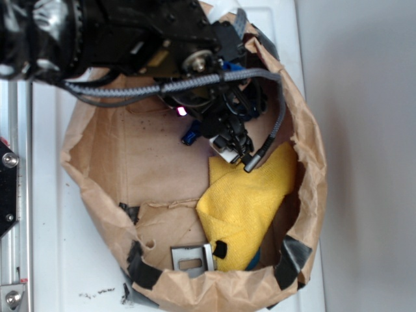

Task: Grab the blue rope.

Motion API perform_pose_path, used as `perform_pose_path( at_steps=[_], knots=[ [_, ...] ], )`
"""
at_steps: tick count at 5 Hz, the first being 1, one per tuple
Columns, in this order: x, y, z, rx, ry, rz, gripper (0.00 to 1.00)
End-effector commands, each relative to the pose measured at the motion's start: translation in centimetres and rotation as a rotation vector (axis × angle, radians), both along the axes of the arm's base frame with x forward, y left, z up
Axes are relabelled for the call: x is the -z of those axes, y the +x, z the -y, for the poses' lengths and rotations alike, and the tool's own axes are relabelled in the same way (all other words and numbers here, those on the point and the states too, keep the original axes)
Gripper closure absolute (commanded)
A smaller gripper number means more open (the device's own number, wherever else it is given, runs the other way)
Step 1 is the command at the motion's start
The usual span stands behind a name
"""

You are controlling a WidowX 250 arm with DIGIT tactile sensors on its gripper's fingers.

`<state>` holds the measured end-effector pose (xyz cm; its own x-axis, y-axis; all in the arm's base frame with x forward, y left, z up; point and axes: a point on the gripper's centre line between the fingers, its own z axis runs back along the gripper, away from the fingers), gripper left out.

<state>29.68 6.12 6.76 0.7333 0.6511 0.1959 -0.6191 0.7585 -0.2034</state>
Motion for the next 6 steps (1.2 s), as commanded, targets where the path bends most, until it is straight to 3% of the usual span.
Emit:
perform_pose_path(
  at_steps=[1,3,4,6],
  knots=[
    [-0.6,0.2,-0.4,0.057,0.037,0.062,0.0],
    [0.1,0.7,-0.3,0.13,0.041,0.027,0.0],
    [-0.1,0.6,-0.7,0.174,0.075,-0.003,0.0],
    [-1.2,0.7,-1.4,0.151,0.095,-0.011,0.0]
  ],
)
